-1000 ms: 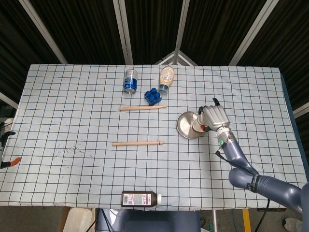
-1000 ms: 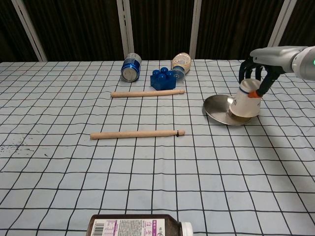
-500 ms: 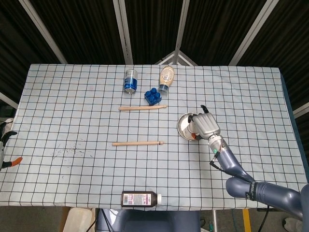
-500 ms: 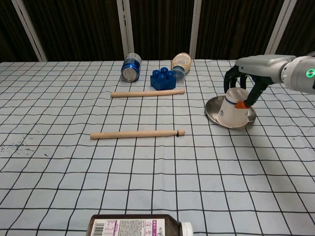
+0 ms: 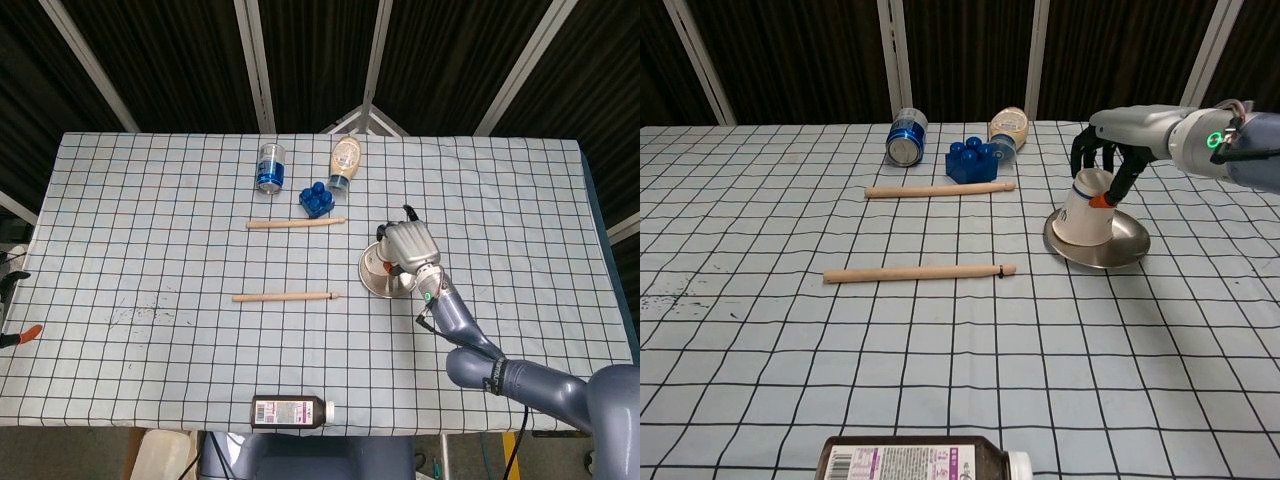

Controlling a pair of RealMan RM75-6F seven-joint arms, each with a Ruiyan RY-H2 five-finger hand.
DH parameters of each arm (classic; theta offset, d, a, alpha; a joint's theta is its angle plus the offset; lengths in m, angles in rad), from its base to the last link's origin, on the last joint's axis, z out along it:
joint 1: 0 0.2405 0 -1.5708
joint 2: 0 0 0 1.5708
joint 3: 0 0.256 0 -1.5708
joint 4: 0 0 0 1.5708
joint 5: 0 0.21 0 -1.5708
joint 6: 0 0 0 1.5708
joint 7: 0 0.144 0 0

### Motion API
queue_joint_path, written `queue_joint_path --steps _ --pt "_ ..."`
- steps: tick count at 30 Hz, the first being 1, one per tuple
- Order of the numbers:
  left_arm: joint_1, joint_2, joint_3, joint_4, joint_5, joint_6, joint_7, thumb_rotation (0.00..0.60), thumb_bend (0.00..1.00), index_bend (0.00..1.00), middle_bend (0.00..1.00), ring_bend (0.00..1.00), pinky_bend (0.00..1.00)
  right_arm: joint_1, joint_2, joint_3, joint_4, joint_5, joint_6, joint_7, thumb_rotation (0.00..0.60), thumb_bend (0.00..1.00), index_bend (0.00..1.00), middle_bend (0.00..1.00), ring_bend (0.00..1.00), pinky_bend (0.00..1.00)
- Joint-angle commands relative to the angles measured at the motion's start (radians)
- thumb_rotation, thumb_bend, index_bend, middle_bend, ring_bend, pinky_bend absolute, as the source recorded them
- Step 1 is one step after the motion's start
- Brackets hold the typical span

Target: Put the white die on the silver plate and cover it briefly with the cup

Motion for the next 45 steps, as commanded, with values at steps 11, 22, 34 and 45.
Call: queue_joint_path --steps 11,22,34,45 --pt "-0.006 -0.009 0.004 -0.003 0.001 -0.006 0.023 0.600 0.22 0.24 0.00 0.00 0.06 -0.050 0.076 -0.042 -0.047 -0.025 -0.003 0.029 0.600 0.41 0.53 0.45 0.41 0.00" --pt "-0.008 -0.008 0.004 -0.004 0.006 -0.006 0.017 0.600 0.22 0.24 0.00 0.00 0.06 -0.060 0.063 -0.065 -0.136 -0.076 0.019 0.030 0.600 0.41 0.53 0.45 0.41 0.00" --pt "-0.003 -0.004 0.003 -0.002 0.003 -0.002 0.011 0.600 0.22 0.24 0.00 0.00 0.06 -0.014 -0.002 -0.017 -0.048 -0.058 0.002 0.046 0.600 0.41 0.53 0.45 0.41 0.00" --pt "-0.005 -0.006 0.005 -0.004 0.003 -0.004 0.020 0.600 0.22 0.25 0.00 0.00 0.06 -0.070 0.077 -0.029 -0.053 -0.054 0.015 0.092 0.600 0.41 0.53 0.45 0.41 0.00"
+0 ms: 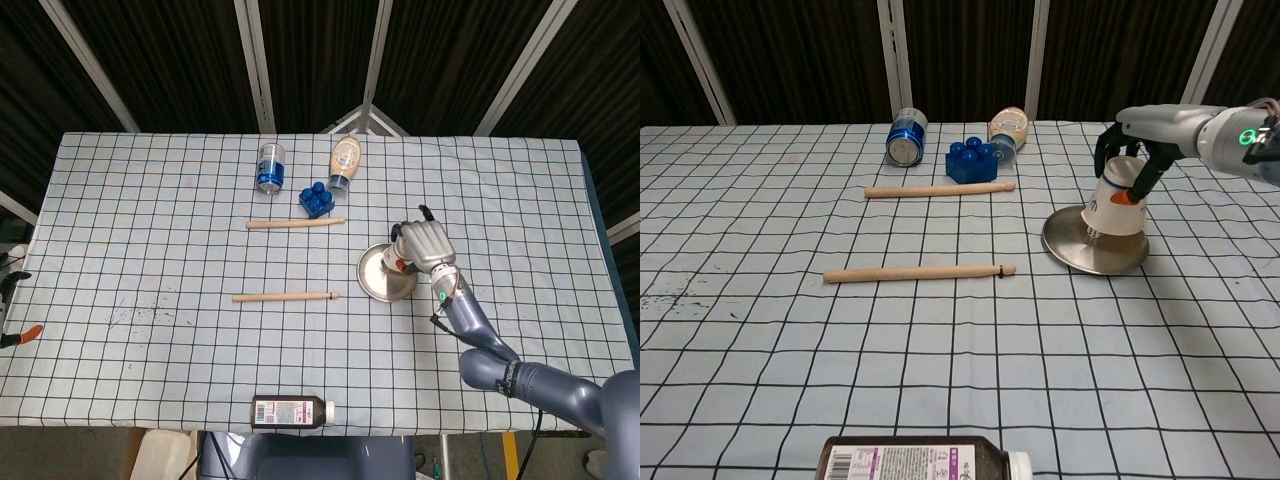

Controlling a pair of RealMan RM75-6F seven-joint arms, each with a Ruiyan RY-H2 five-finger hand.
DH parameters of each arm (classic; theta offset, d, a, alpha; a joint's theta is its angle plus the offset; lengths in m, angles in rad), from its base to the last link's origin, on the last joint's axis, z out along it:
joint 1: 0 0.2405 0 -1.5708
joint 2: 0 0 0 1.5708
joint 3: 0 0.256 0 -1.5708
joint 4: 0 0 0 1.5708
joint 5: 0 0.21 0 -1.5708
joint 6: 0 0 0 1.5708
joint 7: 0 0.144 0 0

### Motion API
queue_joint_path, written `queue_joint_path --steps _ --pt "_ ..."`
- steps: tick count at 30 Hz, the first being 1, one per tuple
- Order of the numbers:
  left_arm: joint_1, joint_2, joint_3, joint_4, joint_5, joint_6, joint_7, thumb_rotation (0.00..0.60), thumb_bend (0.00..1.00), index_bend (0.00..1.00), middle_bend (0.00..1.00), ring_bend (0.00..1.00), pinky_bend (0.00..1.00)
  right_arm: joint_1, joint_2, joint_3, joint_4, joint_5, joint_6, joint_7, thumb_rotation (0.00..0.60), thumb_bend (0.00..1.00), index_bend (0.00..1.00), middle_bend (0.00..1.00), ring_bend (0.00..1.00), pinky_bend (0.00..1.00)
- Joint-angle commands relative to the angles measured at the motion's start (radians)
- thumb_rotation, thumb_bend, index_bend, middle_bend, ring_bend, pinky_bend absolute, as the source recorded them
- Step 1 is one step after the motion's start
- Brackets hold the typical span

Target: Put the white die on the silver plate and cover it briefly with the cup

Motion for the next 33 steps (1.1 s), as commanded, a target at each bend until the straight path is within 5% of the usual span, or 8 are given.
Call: queue_joint_path --steps 1,9,22,33 --pt "-0.001 -0.001 0.000 -0.001 0.001 0.000 0.002 0.600 0.22 0.25 0.00 0.00 0.06 -0.020 0.026 -0.016 -0.023 -0.003 -0.001 0.008 0.600 0.41 0.53 0.45 0.41 0.00" --pt "-0.005 -0.005 0.002 -0.003 0.003 -0.004 0.010 0.600 0.22 0.25 0.00 0.00 0.06 -0.056 0.059 -0.047 -0.106 -0.066 0.011 0.043 0.600 0.41 0.53 0.45 0.41 0.00" --pt "-0.006 -0.006 0.003 0.002 0.001 -0.009 0.009 0.600 0.22 0.25 0.00 0.00 0.06 -0.071 0.134 0.001 -0.185 -0.088 0.083 0.055 0.600 0.41 0.53 0.45 0.41 0.00" --pt "-0.004 -0.009 0.002 0.000 -0.006 -0.003 0.022 0.600 0.22 0.25 0.00 0.00 0.06 -0.104 0.192 -0.011 -0.068 -0.020 0.059 0.054 0.600 0.41 0.53 0.45 0.41 0.00"
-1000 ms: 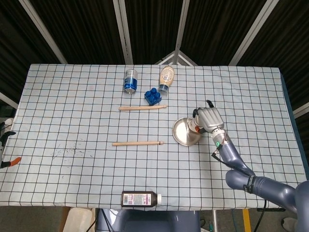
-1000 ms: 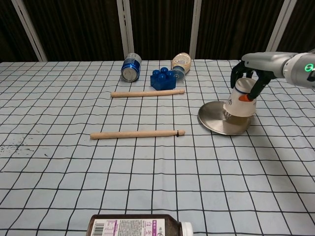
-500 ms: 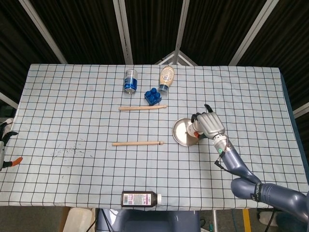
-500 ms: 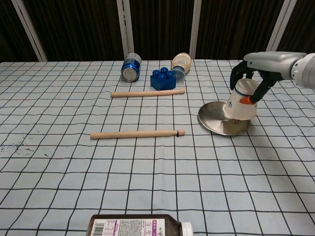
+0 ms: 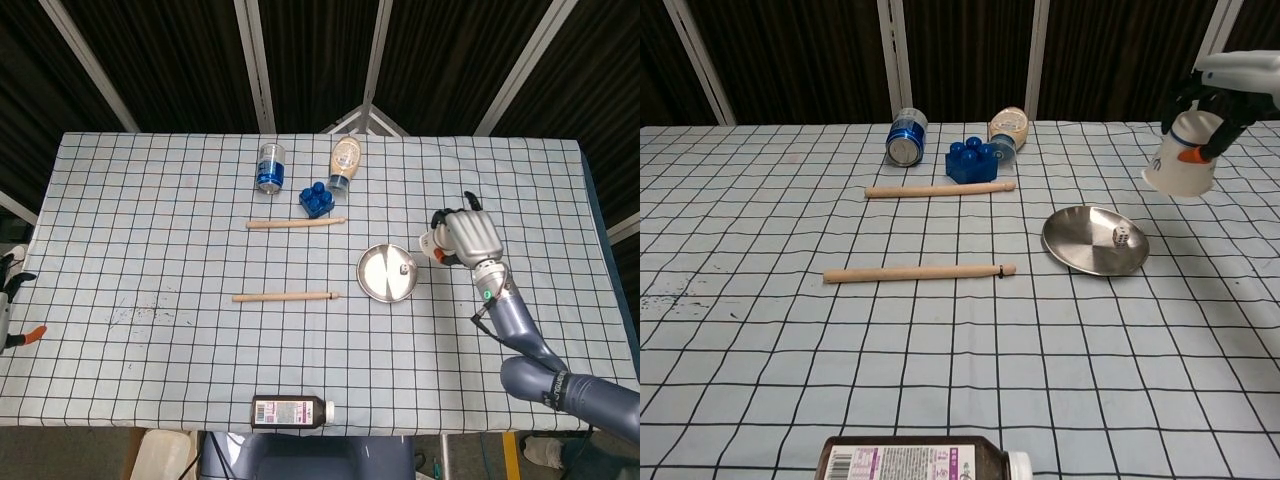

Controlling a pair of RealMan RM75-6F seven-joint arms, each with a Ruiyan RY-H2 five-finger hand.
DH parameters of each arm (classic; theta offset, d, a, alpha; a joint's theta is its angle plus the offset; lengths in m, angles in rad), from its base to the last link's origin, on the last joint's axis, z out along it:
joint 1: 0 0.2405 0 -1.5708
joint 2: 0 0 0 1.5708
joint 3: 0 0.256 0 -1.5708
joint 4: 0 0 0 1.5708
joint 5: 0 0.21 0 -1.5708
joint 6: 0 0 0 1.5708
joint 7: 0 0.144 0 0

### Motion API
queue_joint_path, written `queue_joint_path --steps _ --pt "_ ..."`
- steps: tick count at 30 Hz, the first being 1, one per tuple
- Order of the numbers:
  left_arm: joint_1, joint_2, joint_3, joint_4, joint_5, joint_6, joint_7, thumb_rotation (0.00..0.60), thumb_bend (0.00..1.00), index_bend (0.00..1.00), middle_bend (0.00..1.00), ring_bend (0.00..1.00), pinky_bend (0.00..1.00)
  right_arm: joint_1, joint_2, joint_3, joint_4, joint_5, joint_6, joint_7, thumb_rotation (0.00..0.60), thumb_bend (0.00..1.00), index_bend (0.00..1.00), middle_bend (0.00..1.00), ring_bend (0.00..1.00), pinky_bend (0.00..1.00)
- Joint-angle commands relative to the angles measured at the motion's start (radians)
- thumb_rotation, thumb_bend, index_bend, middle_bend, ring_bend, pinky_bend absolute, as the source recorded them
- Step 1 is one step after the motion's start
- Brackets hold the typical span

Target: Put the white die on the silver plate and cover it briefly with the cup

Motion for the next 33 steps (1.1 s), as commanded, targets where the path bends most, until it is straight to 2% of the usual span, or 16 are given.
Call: queue_joint_path --steps 1,9,19,22,24,26,30,33 --pt "-0.001 -0.002 0.001 -0.001 -0.001 0.000 0.006 0.600 0.22 0.25 0.00 0.00 0.06 -0.021 0.010 -0.017 0.056 0.025 -0.030 0.017 0.600 0.41 0.53 0.45 0.41 0.00" --pt "0.000 -0.007 0.003 -0.007 -0.003 0.006 0.028 0.600 0.22 0.25 0.00 0.00 0.06 -0.040 -0.027 -0.045 0.165 0.023 -0.101 0.074 0.600 0.41 0.53 0.45 0.40 0.00" --pt "-0.002 -0.012 0.001 -0.007 -0.013 0.003 0.043 0.600 0.22 0.25 0.00 0.00 0.06 -0.050 -0.101 -0.070 0.265 -0.043 -0.159 0.147 0.600 0.41 0.53 0.45 0.39 0.00" --pt "-0.001 -0.011 -0.002 -0.005 -0.018 0.004 0.041 0.600 0.22 0.25 0.00 0.00 0.06 -0.050 -0.117 -0.071 0.295 -0.053 -0.172 0.159 0.600 0.32 0.43 0.40 0.35 0.00" --pt "-0.001 -0.011 -0.003 -0.004 -0.019 0.005 0.040 0.600 0.22 0.25 0.00 0.00 0.06 -0.050 -0.123 -0.071 0.309 -0.057 -0.173 0.162 0.600 0.18 0.29 0.31 0.29 0.00" --pt "-0.001 -0.011 -0.003 -0.003 -0.020 0.003 0.040 0.600 0.22 0.25 0.00 0.00 0.06 -0.051 -0.124 -0.068 0.320 -0.056 -0.175 0.164 0.600 0.10 0.19 0.23 0.23 0.00" --pt "-0.003 -0.012 -0.003 0.000 -0.022 -0.003 0.041 0.600 0.22 0.25 0.00 0.00 0.06 -0.056 -0.113 -0.054 0.313 -0.057 -0.157 0.172 0.600 0.03 0.09 0.15 0.18 0.00" --pt "-0.004 -0.013 -0.003 0.000 -0.023 -0.004 0.041 0.600 0.22 0.25 0.00 0.00 0.06 -0.066 -0.078 -0.047 0.269 -0.053 -0.146 0.170 0.600 0.01 0.02 0.11 0.16 0.00"
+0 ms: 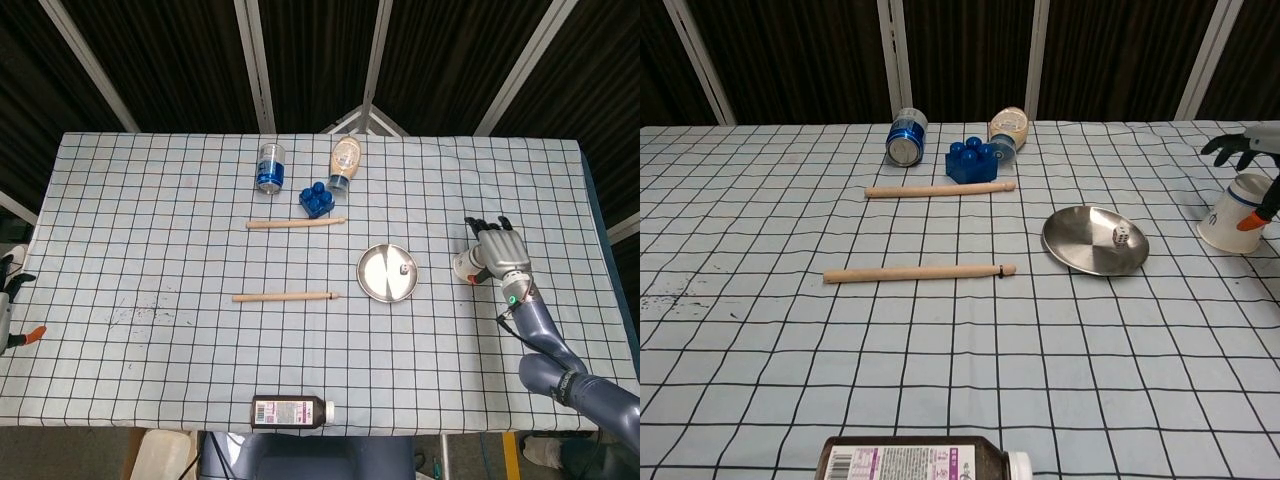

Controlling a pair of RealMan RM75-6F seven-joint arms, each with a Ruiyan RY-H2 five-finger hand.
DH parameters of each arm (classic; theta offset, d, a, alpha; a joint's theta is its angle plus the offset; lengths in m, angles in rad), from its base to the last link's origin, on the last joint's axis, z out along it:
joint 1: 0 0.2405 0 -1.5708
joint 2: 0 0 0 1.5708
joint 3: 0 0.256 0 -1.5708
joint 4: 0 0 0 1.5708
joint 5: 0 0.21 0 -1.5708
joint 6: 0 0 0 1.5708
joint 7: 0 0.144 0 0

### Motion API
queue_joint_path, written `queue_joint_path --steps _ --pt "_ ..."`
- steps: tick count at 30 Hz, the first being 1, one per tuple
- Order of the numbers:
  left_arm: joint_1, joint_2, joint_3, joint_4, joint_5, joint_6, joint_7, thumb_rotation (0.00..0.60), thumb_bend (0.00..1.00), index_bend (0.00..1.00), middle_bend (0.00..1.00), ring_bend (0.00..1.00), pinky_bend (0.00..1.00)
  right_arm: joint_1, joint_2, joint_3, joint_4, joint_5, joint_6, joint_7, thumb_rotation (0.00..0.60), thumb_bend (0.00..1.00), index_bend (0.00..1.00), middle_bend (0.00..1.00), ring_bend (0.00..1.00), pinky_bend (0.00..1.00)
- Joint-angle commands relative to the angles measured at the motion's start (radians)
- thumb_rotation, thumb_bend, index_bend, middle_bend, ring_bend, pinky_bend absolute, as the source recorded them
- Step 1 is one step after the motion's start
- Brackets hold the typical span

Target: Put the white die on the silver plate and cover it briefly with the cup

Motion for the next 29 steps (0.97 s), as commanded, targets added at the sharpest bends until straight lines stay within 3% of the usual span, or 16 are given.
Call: queue_joint_path --steps 1,6,8,16,18,21,24,29 --pt "-0.001 0.000 0.000 0.001 0.000 -0.001 0.000 0.600 0.22 0.25 0.00 0.00 0.06 -0.012 0.051 0.000 -0.063 0.005 0.007 -0.016 0.600 0.01 0.01 0.10 0.15 0.00" --pt "-0.005 -0.002 0.000 0.002 0.003 -0.009 -0.004 0.600 0.22 0.25 0.00 0.00 0.06 -0.052 0.165 -0.013 -0.244 -0.006 0.088 -0.073 0.600 0.00 0.00 0.09 0.13 0.00" --pt "-0.006 0.000 0.002 0.000 0.009 -0.010 -0.011 0.600 0.22 0.25 0.00 0.00 0.06 -0.092 0.213 -0.024 -0.338 -0.028 0.178 -0.102 0.600 0.00 0.00 0.09 0.13 0.00" --pt "0.003 0.014 0.005 -0.010 0.030 0.004 -0.045 0.600 0.22 0.23 0.00 0.00 0.06 -0.291 0.259 -0.090 -0.517 -0.175 0.522 -0.062 0.600 0.00 0.02 0.09 0.14 0.00" --pt "0.008 0.022 0.008 -0.019 0.042 0.013 -0.061 0.600 0.22 0.22 0.00 0.00 0.06 -0.374 0.239 -0.122 -0.522 -0.242 0.653 -0.013 0.600 0.00 0.02 0.09 0.14 0.00" --pt "0.014 0.031 0.015 -0.030 0.066 0.026 -0.078 0.600 0.22 0.22 0.00 0.00 0.06 -0.458 0.205 -0.168 -0.479 -0.315 0.765 0.041 0.600 0.00 0.03 0.09 0.14 0.00" --pt "0.017 0.035 0.021 -0.033 0.081 0.032 -0.084 0.600 0.22 0.22 0.00 0.00 0.06 -0.519 0.169 -0.195 -0.401 -0.369 0.834 0.093 0.600 0.00 0.04 0.09 0.14 0.00" --pt "0.016 0.036 0.021 -0.029 0.084 0.031 -0.090 0.600 0.22 0.22 0.00 0.00 0.06 -0.563 0.141 -0.194 -0.321 -0.397 0.873 0.121 0.600 0.00 0.06 0.09 0.14 0.00"
